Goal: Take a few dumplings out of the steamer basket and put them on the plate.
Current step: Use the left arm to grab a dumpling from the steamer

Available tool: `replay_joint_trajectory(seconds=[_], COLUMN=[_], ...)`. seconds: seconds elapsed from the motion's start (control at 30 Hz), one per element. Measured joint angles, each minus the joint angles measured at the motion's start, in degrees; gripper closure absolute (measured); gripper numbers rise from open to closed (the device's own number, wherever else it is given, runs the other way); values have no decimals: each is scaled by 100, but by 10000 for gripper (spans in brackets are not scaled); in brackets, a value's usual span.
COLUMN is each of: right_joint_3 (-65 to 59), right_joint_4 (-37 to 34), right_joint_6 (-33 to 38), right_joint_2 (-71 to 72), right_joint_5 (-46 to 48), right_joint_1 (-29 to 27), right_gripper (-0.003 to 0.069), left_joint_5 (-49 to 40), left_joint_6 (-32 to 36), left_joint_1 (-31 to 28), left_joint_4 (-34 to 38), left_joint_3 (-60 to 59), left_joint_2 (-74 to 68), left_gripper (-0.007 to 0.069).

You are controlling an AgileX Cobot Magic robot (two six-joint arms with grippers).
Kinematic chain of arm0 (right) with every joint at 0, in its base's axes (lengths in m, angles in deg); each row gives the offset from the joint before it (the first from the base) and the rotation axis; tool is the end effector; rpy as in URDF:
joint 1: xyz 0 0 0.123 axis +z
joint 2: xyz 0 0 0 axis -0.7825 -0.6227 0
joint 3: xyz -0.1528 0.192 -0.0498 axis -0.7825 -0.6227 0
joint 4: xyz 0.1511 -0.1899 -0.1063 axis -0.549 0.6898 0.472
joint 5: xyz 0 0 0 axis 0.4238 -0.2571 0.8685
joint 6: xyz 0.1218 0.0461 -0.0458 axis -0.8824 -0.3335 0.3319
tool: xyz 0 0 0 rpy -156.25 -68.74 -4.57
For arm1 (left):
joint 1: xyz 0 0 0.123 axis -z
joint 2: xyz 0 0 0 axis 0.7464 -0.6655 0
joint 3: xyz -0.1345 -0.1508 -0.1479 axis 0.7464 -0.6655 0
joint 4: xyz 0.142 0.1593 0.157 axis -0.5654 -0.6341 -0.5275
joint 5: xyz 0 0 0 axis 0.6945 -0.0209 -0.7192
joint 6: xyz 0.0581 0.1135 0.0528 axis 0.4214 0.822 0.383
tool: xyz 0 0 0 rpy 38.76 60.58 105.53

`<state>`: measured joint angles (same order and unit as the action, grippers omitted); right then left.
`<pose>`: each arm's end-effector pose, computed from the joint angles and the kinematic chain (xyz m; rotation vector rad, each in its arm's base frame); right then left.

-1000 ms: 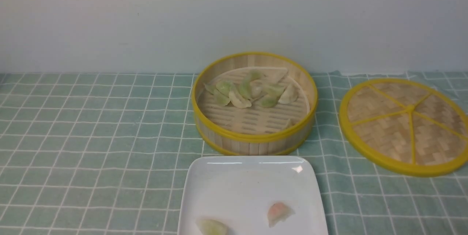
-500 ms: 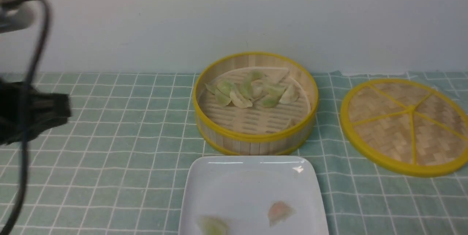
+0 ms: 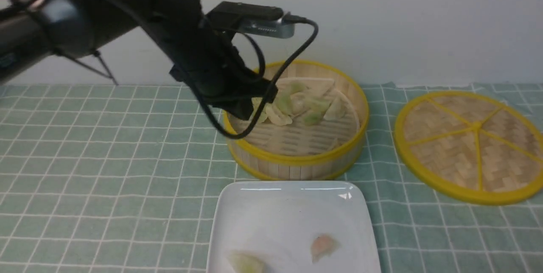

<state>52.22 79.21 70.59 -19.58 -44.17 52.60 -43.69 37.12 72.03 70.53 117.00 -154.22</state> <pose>0.1457 0.0036 0.1591 0.0789 1.8683 0.0934 0.3931 -0.2015 0.2178 0.5931 2.6553 -0.3868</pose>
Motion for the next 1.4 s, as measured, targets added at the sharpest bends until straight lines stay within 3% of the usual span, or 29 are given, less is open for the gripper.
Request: replay_joint_trajectory(seconds=[0.33,0.47,0.7,0.87,1.1,1.23,1.3,1.4], right_joint_3=[0,0,0,0,0,0,0,0], right_joint_4=[0,0,0,0,0,0,0,0], right_joint_6=[0,0,0,0,0,0,0,0], right_joint_2=[0,0,0,0,0,0,0,0], right_joint_5=[0,0,0,0,0,0,0,0], right_joint_1=[0,0,0,0,0,0,0,0], right_gripper=[673,673,673,673,673,673,673,673], left_joint_5=[-232,-345,1,355,481,437,310,137], left_joint_6=[54,43,-319,-362,-362,-362,-362,-362], left_joint_1=[0,0,0,0,-5,-26,-35,-35], left_joint_4=[-56,-271,-745,-728,-695,-717,-625,-515], left_joint_3=[2281,2885,3051,3057,3111,3155,3155,3155], left_joint_2=[-1928,-2513,-2925,-3071,-3146,-3194,-3201,-3231], left_gripper=[613,517,259,186,244,361,469,563])
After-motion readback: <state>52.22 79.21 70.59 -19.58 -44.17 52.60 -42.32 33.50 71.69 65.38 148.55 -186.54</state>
